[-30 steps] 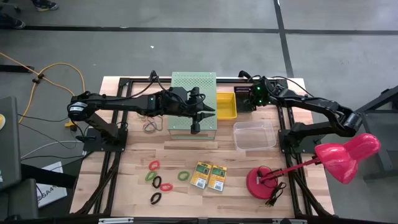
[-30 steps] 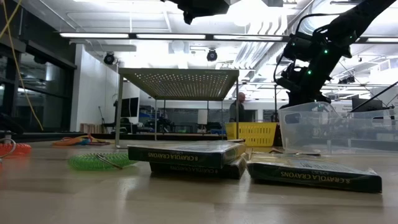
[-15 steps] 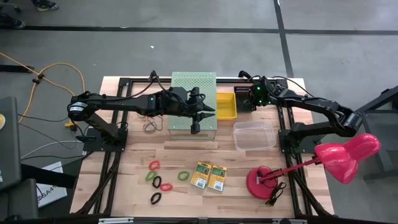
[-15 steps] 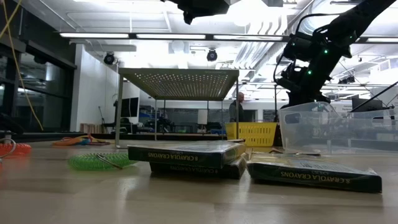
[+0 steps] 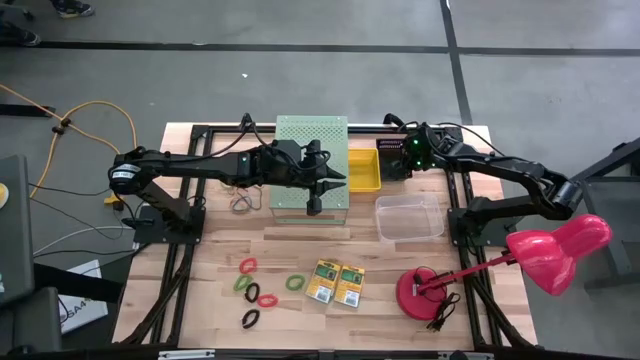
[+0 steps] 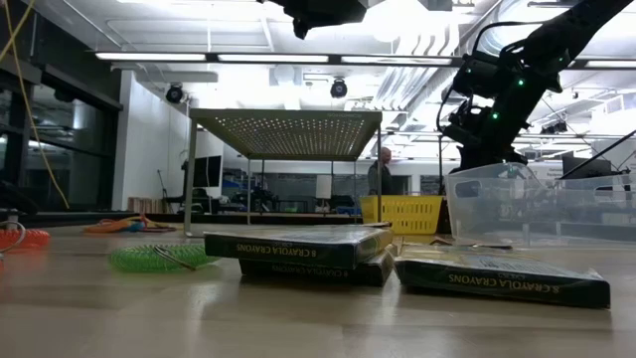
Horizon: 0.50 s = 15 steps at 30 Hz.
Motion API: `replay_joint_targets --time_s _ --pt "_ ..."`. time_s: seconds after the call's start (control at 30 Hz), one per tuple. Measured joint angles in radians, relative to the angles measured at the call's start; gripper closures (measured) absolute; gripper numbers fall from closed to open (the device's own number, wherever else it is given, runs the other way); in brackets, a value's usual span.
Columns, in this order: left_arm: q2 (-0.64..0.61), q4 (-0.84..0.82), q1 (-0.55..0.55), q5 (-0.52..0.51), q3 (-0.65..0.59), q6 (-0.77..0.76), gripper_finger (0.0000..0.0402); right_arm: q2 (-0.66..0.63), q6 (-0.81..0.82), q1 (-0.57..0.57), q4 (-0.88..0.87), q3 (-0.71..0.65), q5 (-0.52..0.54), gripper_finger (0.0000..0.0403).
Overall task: Pick & Place Office Desk Supplies
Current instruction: Put the red rubber band into the black bin
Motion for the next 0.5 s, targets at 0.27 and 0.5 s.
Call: replay_joint_targets --time_s 0.27,0.5 --pt "0.000 0.000 0.000 0.000 0.000 -0.006 0.0332 0.000 -0.001 0.000 0.008 0.000 -0.005 0.0330" --pt "0.000 -0.002 0.000 -0.022 0.000 -0.012 0.0332 0.000 -0.043 0.000 0.095 0.000 -0.130 0.0331"
